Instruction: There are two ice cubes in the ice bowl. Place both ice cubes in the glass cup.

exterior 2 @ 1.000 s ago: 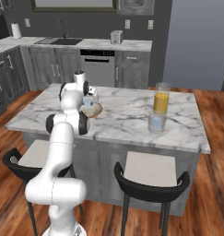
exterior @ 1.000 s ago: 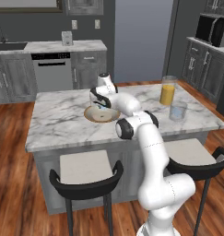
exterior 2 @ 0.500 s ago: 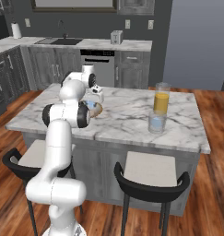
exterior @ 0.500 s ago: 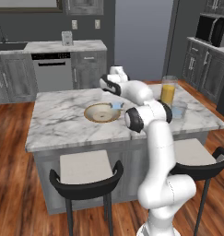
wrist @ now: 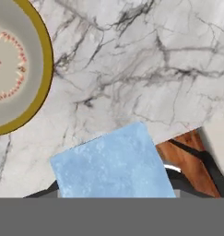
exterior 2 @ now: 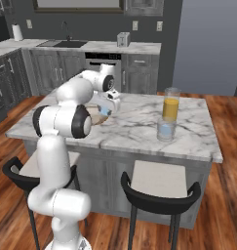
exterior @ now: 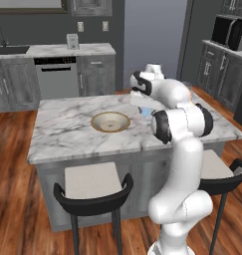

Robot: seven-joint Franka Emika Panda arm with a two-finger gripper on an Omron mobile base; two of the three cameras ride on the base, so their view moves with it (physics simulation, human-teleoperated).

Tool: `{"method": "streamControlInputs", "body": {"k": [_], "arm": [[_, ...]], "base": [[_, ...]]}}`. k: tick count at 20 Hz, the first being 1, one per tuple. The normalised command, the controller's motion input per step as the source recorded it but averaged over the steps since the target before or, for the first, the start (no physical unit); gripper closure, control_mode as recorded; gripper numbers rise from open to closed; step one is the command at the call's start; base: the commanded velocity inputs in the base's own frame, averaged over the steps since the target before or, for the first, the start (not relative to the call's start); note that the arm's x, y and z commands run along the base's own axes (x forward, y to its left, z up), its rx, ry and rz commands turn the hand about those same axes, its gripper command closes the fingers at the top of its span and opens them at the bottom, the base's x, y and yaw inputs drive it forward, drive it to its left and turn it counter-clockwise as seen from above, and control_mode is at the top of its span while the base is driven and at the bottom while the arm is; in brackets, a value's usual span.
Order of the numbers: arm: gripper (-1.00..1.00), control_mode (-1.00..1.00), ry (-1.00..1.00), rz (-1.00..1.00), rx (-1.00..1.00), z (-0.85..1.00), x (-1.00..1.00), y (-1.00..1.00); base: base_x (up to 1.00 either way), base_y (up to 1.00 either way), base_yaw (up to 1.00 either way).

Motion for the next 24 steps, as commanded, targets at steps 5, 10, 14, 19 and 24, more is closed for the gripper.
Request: {"method": "streamControlInputs", "body": {"k": [5,10,14,19,24], "arm": [[1.0,-1.0,0.0,-0.28,0.0,0.0,-0.8,-1.0],[1.0,-1.0,-0.02,-0.26,0.0,0.06,-0.67,-0.97],[1.0,-1.0,-0.02,-0.16,0.0,0.71,-0.17,-0.56],[1.0,-1.0,-0.01,-0.01,0.0,0.49,0.0,-0.51],[1.0,-1.0,0.0,0.0,0.0,0.08,0.0,-0.59]], "base": [[0.0,0.0,0.0],[0.0,0.0,0.0],[0.0,0.0,0.0],[0.0,0.0,0.0],[0.0,0.0,0.0]]}}
